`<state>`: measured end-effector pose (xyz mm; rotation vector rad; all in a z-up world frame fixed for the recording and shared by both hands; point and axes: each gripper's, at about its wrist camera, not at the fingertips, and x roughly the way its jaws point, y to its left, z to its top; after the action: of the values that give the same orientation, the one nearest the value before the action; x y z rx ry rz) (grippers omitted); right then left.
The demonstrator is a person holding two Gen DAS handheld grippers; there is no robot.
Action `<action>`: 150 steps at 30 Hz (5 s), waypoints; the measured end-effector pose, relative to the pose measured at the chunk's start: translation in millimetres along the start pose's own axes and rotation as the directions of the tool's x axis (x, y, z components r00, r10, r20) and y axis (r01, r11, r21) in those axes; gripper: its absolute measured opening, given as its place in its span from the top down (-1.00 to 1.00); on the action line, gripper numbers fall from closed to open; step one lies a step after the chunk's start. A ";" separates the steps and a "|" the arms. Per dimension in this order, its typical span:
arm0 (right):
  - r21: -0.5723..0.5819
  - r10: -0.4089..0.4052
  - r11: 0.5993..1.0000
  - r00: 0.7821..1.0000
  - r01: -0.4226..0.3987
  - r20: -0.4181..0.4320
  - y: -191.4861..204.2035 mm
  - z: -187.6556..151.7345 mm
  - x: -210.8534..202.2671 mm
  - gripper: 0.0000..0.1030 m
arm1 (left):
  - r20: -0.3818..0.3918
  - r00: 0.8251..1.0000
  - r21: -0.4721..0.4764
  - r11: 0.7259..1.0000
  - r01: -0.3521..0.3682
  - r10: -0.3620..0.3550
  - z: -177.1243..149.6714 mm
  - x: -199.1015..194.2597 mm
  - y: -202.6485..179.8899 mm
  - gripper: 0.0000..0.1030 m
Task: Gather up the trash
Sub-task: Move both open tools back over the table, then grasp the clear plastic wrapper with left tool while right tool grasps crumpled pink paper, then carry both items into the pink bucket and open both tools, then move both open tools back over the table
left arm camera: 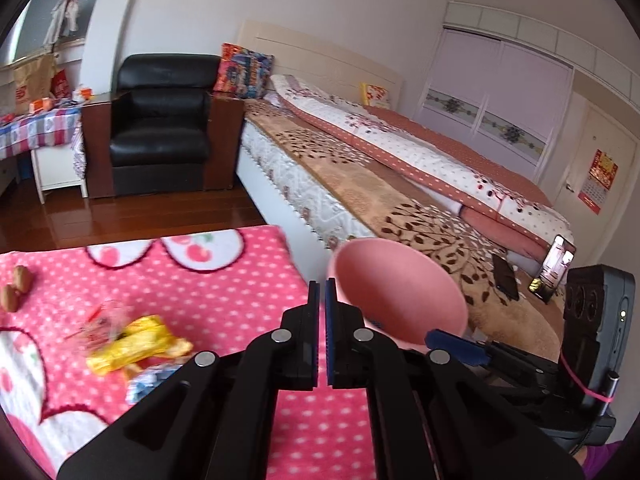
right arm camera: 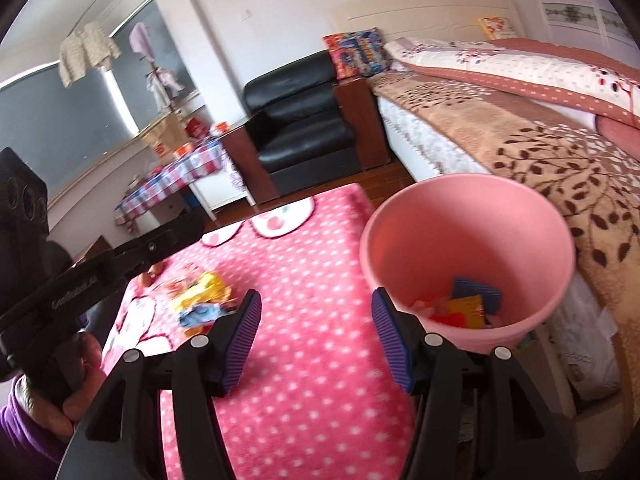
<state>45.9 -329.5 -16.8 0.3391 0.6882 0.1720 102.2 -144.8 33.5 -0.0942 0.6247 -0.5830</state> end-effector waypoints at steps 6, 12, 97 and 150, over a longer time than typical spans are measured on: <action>-0.047 0.051 0.997 0.997 -0.054 -0.064 32.5 -12.2 15.5 -0.21 | 0.015 0.999 -0.036 0.999 -0.036 0.036 -6.2 -31.3 49.4 0.97; -0.079 0.101 0.990 0.985 -0.113 -0.142 57.7 -24.8 32.8 -0.28 | 0.036 0.992 -0.074 0.990 -0.118 0.120 -14.9 -59.3 90.6 0.97; 0.061 -0.121 0.991 0.992 0.119 0.029 -67.5 14.8 -10.4 0.38 | -0.047 0.999 0.005 1.000 -0.026 0.026 -7.5 17.7 9.6 0.70; 0.031 -0.188 0.982 0.979 0.186 0.084 -73.5 10.1 -4.3 -0.04 | -0.097 0.995 0.069 0.998 0.008 -0.002 -14.8 63.3 -50.4 0.20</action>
<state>52.4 -401.6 -33.6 0.2999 0.6323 -0.0297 110.7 -219.9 1.0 -0.0026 0.6974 -0.6162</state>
